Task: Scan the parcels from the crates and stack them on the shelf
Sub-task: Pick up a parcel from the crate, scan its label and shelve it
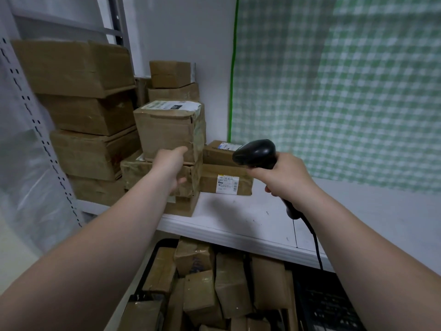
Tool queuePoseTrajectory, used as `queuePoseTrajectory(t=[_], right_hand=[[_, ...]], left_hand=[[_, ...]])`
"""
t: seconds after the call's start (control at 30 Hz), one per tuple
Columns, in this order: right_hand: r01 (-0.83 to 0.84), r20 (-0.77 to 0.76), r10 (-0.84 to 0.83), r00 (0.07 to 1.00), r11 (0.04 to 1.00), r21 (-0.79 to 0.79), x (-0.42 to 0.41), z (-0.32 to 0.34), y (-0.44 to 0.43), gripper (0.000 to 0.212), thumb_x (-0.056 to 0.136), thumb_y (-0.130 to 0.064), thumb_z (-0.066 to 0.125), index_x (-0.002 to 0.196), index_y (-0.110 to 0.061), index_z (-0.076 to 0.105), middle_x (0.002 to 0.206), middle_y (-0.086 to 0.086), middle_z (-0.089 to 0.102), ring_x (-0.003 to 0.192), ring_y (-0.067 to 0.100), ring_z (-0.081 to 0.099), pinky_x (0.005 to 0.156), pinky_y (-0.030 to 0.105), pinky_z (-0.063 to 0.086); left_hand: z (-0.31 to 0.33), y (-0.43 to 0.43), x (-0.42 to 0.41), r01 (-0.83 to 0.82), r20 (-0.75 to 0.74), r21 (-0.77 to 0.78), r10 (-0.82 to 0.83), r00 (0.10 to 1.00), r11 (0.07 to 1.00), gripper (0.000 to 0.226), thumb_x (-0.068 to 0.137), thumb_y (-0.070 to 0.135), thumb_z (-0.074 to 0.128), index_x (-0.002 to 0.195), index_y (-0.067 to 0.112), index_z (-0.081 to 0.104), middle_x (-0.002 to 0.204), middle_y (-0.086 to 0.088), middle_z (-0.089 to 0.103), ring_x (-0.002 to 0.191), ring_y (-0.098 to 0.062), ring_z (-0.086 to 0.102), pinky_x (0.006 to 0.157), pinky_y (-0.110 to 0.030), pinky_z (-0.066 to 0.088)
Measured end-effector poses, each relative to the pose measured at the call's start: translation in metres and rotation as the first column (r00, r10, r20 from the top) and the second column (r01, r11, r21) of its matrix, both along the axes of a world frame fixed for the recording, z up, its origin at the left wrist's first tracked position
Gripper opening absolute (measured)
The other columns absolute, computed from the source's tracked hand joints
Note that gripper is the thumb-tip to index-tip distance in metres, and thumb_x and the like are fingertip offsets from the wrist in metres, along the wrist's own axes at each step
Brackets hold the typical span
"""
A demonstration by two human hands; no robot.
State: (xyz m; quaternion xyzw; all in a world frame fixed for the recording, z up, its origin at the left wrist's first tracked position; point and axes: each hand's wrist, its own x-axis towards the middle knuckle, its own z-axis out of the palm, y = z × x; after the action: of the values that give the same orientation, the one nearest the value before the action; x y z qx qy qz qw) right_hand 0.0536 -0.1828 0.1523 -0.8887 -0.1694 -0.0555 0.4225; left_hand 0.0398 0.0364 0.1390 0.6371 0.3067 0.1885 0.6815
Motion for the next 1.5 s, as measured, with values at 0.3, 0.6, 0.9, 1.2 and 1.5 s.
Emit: queuePoseTrajectory(t=[0.3,0.6,0.9,1.2,1.5], right_hand=[[-0.041,-0.244,0.049,0.969,0.999,0.036,-0.025,-0.053,-0.001,0.022,0.079,-0.029,0.073,0.097,-0.018,0.066,0.079,0.002,0.068,0.058,0.017,0.065,0.051,0.025,0.051],[-0.09,-0.503,0.089,0.86,0.996,0.023,-0.053,-0.143,0.016,0.021,0.082,-0.034,0.072,0.093,-0.02,0.061,0.066,0.004,0.063,0.058,0.017,0.061,0.057,0.032,0.052],[-0.127,-0.619,0.12,0.776,0.991,0.033,-0.073,-0.201,0.035,0.027,0.082,-0.032,0.072,0.103,-0.018,0.062,0.075,0.006,0.065,0.057,0.016,0.06,0.05,0.025,0.046],[-0.095,-0.679,0.152,0.718,0.988,0.122,-0.082,-0.217,0.028,0.018,0.085,-0.029,0.07,0.098,-0.02,0.061,0.071,0.004,0.061,0.053,0.011,0.054,0.046,0.021,0.042],[0.095,-0.655,0.216,0.725,0.909,0.405,-0.086,-0.197,0.019,0.019,0.085,-0.025,0.072,0.1,-0.016,0.063,0.076,0.003,0.064,0.057,0.01,0.057,0.047,0.019,0.044]], left_hand=[[-0.09,-0.01,-0.049,0.392,-0.357,0.282,-0.283,0.89,0.876,0.015,0.094,0.024,0.058,0.105,0.015,0.063,0.094,-0.006,0.06,0.083,-0.021,0.056,0.068,-0.033,0.048],[-0.208,0.026,-0.105,0.583,-0.742,0.293,-0.204,0.638,0.758,0.037,0.088,0.026,0.064,0.12,0.008,0.059,0.121,-0.014,0.06,0.105,-0.026,0.058,0.09,-0.037,0.051],[-0.272,0.038,-0.14,0.663,-0.901,0.243,-0.089,0.425,0.708,0.071,0.083,0.049,0.061,0.141,0.016,0.036,0.138,-0.013,0.044,0.128,-0.034,0.038,0.104,-0.041,0.035],[-0.256,0.036,-0.149,0.46,-0.817,0.452,0.148,0.557,0.764,0.097,0.066,0.064,0.07,0.146,0.034,0.026,0.129,-0.016,0.041,0.122,-0.038,0.039,0.096,-0.046,0.042],[-0.165,0.048,-0.143,0.144,-0.417,0.283,-0.014,0.909,0.948,0.096,0.058,0.051,0.071,0.146,0.028,0.037,0.127,-0.006,0.047,0.117,-0.033,0.05,0.093,-0.047,0.049]])
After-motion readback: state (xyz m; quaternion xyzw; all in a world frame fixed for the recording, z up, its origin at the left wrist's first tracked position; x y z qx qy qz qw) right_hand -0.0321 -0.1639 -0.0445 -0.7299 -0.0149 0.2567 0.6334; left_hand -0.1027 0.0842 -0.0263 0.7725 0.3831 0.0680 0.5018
